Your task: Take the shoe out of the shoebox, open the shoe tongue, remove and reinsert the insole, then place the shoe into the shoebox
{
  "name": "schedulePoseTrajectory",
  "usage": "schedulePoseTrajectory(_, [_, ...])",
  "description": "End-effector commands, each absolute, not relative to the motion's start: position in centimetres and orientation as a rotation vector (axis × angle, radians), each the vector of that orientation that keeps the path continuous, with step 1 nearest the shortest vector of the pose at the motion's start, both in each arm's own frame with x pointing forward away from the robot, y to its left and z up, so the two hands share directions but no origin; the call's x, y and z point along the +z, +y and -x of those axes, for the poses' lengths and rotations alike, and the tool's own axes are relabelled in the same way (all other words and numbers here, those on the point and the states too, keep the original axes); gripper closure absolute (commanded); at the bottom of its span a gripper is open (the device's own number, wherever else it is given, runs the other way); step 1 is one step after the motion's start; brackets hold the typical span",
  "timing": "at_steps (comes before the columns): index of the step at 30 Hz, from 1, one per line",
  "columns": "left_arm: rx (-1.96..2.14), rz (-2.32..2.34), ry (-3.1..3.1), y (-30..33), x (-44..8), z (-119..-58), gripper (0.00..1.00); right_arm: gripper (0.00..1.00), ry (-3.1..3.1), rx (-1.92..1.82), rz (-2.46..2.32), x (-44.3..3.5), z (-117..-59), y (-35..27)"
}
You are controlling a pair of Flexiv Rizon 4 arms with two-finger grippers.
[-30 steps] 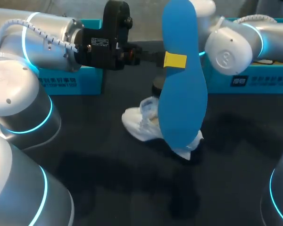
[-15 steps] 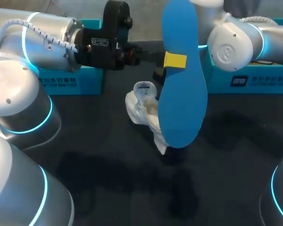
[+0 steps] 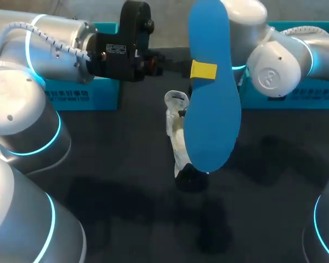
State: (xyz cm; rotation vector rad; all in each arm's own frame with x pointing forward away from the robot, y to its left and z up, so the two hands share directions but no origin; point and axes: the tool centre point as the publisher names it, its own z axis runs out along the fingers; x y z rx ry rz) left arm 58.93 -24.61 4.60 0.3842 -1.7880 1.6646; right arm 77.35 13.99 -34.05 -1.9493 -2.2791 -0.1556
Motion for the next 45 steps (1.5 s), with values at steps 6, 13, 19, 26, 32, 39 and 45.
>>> schedulePoseTrajectory(6, [1.666, -0.383, -1.786, -24.7, 4.5, -58.9, 1.00, 1.00, -2.338, -0.130, 2.011, -34.6, -77.7, 15.1])
schedulePoseTrajectory(13, [1.666, -0.383, -1.786, -24.7, 4.5, -58.9, 1.00, 1.00, -2.306, -0.148, 2.030, -35.6, -77.8, 15.6])
schedulePoseTrajectory(19, [1.666, -0.383, -1.786, -24.7, 4.5, -58.9, 1.00, 1.00, -2.266, -0.157, 2.089, -36.3, -77.7, 15.6])
schedulePoseTrajectory(26, [1.666, -0.383, -1.786, -24.7, 4.5, -58.9, 1.00, 1.00, -2.237, -0.169, 2.125, -37.5, -77.7, 15.5])
schedulePoseTrajectory(32, [1.666, -0.383, -1.786, -24.7, 4.5, -58.9, 1.00, 0.00, -2.205, -0.158, 2.121, -37.6, -77.5, 15.5])
schedulePoseTrajectory(39, [1.666, -0.383, -1.786, -24.7, 4.5, -58.9, 1.00, 0.00, -2.196, -0.174, 2.104, -36.5, -77.1, 15.3])
schedulePoseTrajectory(45, [1.666, -0.383, -1.786, -24.7, 4.5, -58.9, 1.00, 0.00, -2.156, -0.312, 2.037, -34.9, -76.7, 14.9])
